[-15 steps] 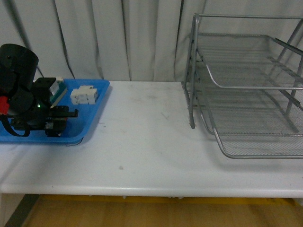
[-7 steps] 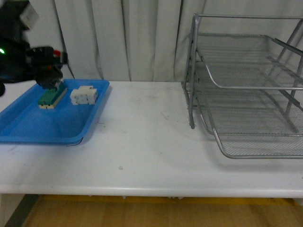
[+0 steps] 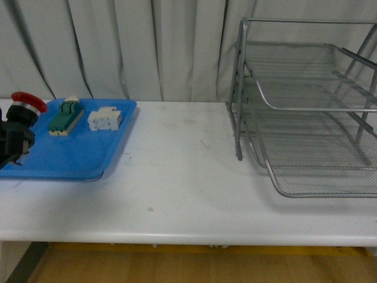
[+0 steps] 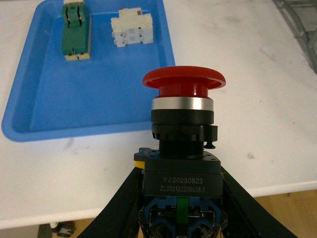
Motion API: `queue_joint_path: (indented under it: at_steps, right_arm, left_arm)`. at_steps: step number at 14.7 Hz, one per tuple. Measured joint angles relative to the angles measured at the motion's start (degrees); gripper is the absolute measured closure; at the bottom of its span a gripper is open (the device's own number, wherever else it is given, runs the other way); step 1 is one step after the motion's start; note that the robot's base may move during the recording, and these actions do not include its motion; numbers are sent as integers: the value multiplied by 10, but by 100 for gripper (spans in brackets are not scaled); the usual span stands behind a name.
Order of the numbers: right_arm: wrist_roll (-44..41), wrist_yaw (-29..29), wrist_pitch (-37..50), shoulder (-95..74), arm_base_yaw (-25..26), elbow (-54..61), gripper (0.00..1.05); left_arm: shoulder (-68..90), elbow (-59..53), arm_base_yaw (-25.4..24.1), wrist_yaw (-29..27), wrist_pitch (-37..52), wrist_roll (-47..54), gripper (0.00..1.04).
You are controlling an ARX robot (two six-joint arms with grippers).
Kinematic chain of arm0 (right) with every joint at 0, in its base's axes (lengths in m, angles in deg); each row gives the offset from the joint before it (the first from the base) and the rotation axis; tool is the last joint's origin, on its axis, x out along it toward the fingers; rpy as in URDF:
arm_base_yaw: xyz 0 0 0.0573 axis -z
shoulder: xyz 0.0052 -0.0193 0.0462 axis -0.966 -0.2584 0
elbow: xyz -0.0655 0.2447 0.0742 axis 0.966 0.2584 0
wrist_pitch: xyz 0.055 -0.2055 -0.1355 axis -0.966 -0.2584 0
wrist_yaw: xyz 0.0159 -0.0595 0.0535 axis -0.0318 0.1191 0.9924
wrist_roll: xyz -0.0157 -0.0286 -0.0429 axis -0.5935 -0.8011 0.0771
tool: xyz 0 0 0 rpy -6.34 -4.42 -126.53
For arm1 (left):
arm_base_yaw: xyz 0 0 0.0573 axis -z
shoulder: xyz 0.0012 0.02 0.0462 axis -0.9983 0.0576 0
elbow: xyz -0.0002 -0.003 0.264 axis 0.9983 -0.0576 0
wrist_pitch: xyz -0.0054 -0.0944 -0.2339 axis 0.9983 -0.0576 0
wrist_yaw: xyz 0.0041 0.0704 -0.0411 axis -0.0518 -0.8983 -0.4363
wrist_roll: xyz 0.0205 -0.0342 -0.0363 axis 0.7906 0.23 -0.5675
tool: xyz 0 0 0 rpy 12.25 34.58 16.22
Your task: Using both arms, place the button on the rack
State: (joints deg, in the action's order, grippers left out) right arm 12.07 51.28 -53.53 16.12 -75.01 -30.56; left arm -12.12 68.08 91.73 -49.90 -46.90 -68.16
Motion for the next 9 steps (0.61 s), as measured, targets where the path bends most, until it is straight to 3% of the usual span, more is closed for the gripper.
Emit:
queue_joint_path:
  at_steps: [9]
  right_arm:
    - [0, 0, 0, 0, 0, 0, 6]
  left_arm:
    - [-8, -12, -4, -4, 13, -6, 69]
